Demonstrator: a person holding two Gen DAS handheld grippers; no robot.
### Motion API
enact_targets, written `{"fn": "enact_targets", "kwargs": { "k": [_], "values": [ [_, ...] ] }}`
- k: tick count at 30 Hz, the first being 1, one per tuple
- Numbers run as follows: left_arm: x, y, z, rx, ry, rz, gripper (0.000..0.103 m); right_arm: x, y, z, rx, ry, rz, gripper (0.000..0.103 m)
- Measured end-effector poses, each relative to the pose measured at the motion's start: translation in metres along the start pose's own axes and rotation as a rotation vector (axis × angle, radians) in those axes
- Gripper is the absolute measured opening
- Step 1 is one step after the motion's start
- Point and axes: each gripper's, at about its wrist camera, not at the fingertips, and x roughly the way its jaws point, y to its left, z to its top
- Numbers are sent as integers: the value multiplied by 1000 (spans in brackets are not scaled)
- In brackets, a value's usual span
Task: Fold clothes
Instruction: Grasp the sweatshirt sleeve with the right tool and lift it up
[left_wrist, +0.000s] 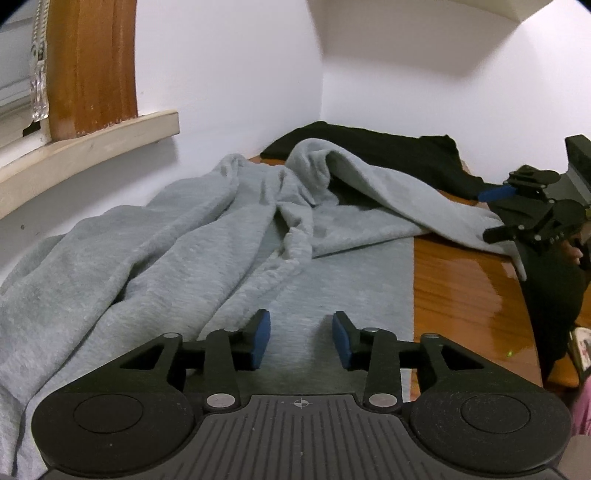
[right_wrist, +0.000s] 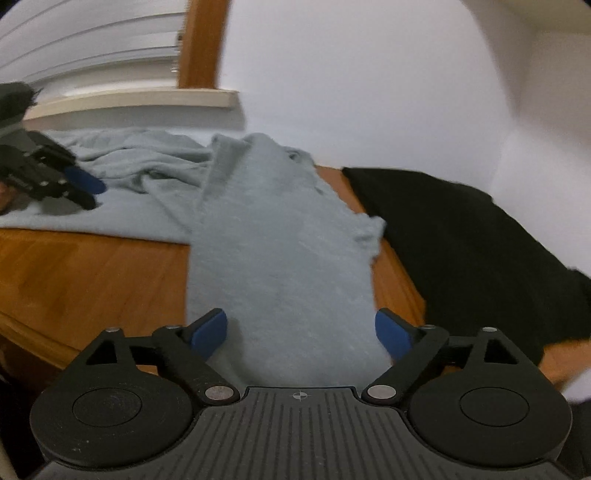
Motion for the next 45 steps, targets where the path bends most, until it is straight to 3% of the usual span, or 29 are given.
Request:
{"fn": "enact_targets", "kwargs": {
  "k": [4,7,10,12,15,21,28,29,31,32,33,37,42,45],
  "values": [
    [-2,1,-2,-8,-3,-13,47,5,-17,-8,86,-5,18,87],
    [-1,1,-1,-12,-5,-4,48,7,-22,-13,148,-15,48,82],
    [-1,2,-1,-18,-8,4,49,4,-18,-14,150,-29,70,56],
    [-2,3,-2,-25,-9,2,50,3,-16,-10,141,-21,77,26],
    [-3,6,-2,-40,-14,-4,52,6,-13,0,104,10,70,11],
    [-15,18,-5,-114,-92,2,53,23,-29,60,49,-77,4,9],
    [-24,28,-7,-168,-146,-19,57,53,-8,188,47,-386,-85,10],
    [-25,26,-7,-165,-150,-15,60,58,-4,207,47,-431,-98,11],
    [-25,26,-7,-163,-155,-11,61,62,-2,231,102,-474,-92,28],
    [-25,26,-6,-163,-156,-10,61,68,-3,236,117,-443,-74,46],
    [-25,26,-6,-163,-155,-9,61,75,-4,239,126,-401,-54,54],
    [-26,24,-6,-154,-151,-10,63,92,-18,216,150,-231,16,54],
    [-23,23,-6,-147,-136,-14,68,111,-34,153,167,23,122,53],
    [-20,23,-6,-146,-116,-31,69,120,-28,117,167,121,155,48]
  ]
}}
